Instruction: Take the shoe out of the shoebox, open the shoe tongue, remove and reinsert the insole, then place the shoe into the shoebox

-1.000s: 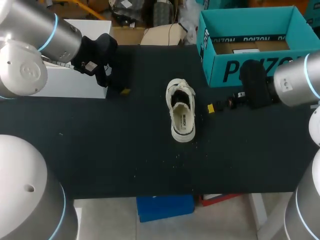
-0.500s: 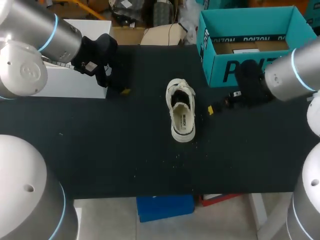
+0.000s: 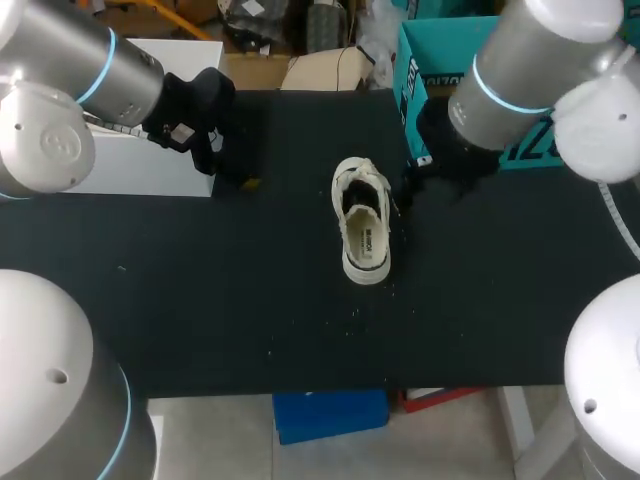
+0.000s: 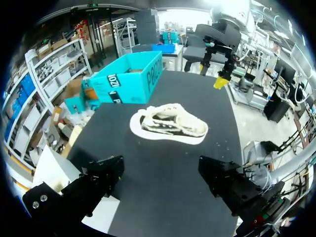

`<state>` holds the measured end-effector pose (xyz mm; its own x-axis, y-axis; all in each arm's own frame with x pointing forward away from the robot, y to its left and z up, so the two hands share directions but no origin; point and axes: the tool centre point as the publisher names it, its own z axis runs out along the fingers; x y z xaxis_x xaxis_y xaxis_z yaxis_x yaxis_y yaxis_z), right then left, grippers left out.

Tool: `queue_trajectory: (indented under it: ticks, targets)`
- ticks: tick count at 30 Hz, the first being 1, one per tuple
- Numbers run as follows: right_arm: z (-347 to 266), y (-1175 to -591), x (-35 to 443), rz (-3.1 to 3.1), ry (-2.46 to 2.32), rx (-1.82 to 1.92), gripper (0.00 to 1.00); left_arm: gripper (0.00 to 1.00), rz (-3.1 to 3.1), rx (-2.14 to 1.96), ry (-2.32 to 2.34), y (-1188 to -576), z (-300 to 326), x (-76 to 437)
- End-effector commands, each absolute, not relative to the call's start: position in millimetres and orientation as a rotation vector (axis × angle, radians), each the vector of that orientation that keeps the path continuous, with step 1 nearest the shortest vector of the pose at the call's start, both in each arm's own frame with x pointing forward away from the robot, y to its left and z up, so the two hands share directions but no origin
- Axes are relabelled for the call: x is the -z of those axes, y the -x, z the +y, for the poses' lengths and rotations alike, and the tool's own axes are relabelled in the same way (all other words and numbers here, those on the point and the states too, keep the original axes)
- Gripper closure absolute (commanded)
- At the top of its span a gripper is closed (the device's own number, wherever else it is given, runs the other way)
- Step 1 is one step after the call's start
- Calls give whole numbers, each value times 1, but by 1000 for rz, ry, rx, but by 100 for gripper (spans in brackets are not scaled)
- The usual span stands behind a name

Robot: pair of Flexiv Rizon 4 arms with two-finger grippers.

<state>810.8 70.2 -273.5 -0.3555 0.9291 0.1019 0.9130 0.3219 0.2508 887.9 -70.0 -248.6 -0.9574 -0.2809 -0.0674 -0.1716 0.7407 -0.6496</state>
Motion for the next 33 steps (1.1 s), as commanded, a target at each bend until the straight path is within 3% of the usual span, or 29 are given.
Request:
queue_trajectory:
  ticks: [1,20,26,33]
  targets:
    - [78,-816,270,2467,-1748,-117,0,0,2777,1010,366,-887,-70,249]
    - [101,-867,298,2304,-2018,86,0,0,2777,1010,366,-887,-70,249]
    - [105,-881,310,2282,-2030,146,28,0,2777,1010,366,-887,-70,249]
    - [110,-888,329,2263,-2064,196,23,0,2777,1010,366,-887,-70,249]
